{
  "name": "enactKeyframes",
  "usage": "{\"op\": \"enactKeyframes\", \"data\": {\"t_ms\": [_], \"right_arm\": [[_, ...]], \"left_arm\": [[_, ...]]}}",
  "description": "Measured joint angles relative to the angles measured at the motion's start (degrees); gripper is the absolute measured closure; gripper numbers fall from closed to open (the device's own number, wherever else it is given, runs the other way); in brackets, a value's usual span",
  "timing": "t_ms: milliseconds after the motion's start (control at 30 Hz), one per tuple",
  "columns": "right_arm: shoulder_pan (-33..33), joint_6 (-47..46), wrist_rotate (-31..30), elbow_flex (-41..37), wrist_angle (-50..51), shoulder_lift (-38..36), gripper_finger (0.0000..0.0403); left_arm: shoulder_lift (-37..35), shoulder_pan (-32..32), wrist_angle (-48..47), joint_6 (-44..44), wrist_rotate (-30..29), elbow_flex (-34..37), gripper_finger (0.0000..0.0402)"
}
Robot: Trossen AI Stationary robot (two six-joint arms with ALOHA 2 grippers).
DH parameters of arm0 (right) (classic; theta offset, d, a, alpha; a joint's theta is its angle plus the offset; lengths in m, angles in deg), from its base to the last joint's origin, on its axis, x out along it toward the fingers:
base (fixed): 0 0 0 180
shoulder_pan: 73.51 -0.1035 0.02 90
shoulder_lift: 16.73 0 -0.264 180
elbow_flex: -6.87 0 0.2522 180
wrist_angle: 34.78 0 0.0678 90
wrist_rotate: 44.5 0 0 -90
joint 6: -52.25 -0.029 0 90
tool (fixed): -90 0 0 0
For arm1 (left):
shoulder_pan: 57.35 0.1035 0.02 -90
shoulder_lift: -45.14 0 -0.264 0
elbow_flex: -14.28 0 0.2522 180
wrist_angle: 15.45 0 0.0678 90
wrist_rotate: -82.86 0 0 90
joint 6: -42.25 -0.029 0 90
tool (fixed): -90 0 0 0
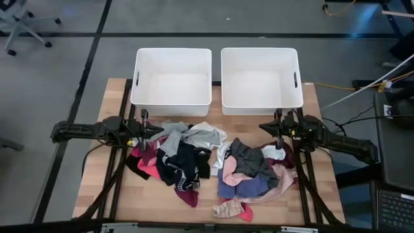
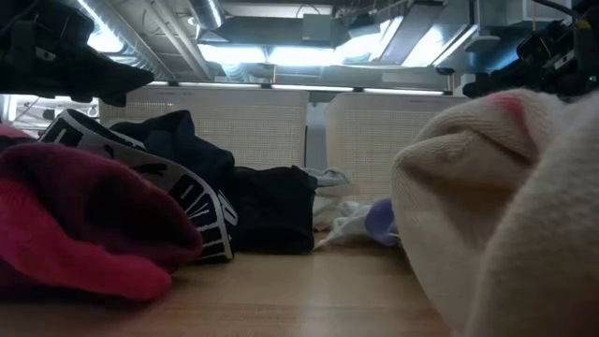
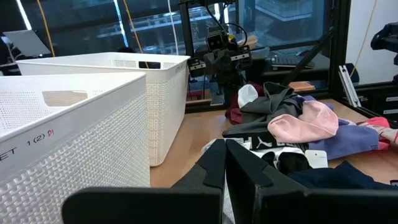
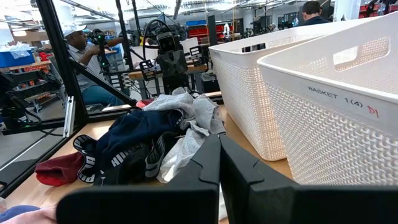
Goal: Sort clothes
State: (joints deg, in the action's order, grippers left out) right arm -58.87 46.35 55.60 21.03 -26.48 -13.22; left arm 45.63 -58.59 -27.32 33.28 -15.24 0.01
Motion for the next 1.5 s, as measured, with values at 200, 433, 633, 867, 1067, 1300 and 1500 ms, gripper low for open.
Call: {"op": "enactKeyframes", "data": {"t_ms": [200,433,633,867,1067,1300,1500], "right_arm": [[0.01,0.00,0.00,0.01,0.00,0.00,0.0397],[0.01,0.01,-0.01,0.01,-0.01,0.00,0.0397],[0.01,-0.01,0.01,0.00,-0.01,0.00,0.0397],[0.01,0.00,-0.01,0.00,0.00,0.00,0.0397],[-0.01,0.01,0.01,0.02,-0.01,0.00,0.0397],[0.00,0.01,0.01,0.02,0.01,0.00,0.0397],[-0.01,-0.01,-0.01,0.02,0.01,0.00,0.0397]], "left_arm": [[0.02,-0.01,0.00,0.00,0.00,0.00,0.0400],[0.02,0.00,-0.02,0.00,0.00,0.00,0.0400],[0.02,-0.02,-0.01,0.00,0.00,0.00,0.0400],[0.02,-0.02,0.48,1.01,0.03,0.00,0.0400],[0.01,-0.01,5.52,12.40,0.17,0.00,0.0400],[0.00,-0.02,10.82,18.73,0.35,0.00,0.0400],[0.02,-1.34,10.80,25.08,0.66,0.00,0.0400]]}}
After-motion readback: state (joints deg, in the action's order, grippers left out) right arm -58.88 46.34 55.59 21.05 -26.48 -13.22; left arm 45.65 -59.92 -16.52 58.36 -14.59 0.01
